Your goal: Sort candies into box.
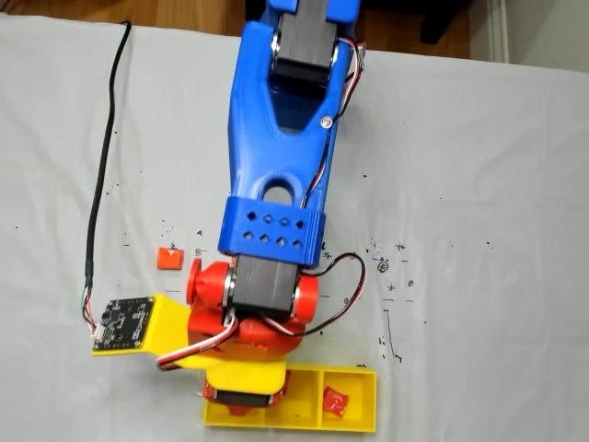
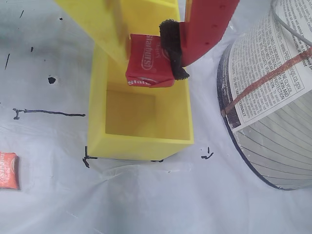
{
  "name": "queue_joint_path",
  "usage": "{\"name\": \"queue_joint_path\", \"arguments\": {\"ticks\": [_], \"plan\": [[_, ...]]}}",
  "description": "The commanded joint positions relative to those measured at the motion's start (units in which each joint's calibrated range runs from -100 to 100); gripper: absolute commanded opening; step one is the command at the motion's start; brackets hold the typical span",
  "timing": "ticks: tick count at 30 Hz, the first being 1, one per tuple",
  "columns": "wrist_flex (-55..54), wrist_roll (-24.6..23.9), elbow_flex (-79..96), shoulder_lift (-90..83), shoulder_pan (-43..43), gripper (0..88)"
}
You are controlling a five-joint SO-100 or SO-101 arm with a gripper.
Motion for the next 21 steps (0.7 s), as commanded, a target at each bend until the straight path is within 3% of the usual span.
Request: {"name": "queue_joint_path", "arguments": {"ticks": [1,16,21], "plan": [[3.05,0.54,-10.41,1.64,0.25,0.2],[5.92,1.37,-12.96,3.25,0.15,2.0],[9.52,1.42,-16.78,5.54,0.34,19.9]]}}
